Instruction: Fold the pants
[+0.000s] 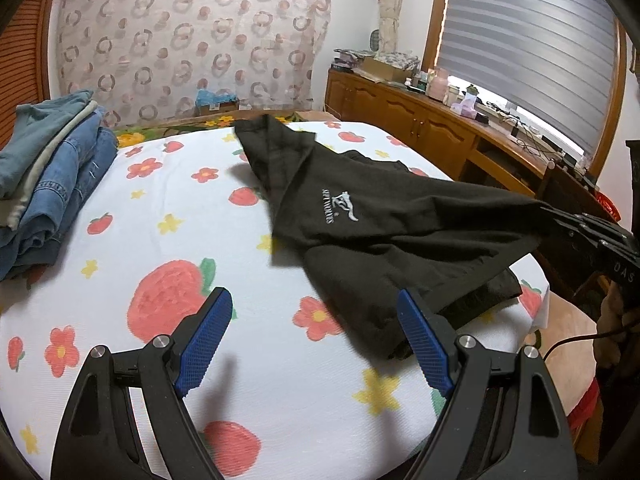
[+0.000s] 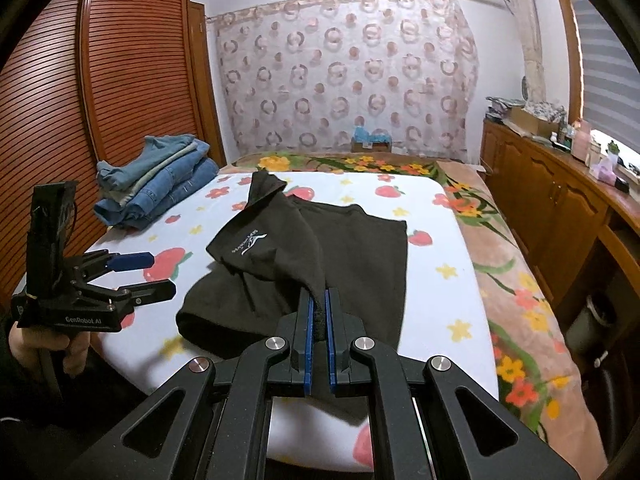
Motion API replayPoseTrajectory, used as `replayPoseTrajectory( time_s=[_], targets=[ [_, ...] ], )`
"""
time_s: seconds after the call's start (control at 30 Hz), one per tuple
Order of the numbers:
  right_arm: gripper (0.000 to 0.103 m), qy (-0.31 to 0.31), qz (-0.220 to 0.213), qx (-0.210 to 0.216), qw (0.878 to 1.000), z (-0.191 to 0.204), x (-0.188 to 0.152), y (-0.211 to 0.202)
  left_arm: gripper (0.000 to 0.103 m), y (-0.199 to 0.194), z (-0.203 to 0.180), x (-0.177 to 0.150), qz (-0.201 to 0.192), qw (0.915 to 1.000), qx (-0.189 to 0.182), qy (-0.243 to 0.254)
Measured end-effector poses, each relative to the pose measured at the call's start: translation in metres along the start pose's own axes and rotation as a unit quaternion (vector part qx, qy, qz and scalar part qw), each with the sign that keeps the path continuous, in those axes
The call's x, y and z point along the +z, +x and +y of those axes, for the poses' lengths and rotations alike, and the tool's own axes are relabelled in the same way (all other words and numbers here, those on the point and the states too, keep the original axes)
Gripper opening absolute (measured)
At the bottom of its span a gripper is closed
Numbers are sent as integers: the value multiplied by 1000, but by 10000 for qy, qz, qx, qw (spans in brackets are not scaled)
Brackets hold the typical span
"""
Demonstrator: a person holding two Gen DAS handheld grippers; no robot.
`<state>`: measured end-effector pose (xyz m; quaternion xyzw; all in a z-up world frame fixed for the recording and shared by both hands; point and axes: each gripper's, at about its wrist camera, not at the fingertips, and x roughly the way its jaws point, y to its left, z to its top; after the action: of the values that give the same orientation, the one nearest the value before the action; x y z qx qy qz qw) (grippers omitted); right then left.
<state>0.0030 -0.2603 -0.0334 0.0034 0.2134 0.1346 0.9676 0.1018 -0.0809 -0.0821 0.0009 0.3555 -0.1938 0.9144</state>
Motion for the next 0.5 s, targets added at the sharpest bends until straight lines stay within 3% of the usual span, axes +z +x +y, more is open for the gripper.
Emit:
replayPoseTrajectory(
  time_s=[0.5],
  targets=[
    [5, 334, 537, -128, 9979, -3, -20, 3, 85, 6, -6, -7, 94, 10000, -11, 5]
  ],
)
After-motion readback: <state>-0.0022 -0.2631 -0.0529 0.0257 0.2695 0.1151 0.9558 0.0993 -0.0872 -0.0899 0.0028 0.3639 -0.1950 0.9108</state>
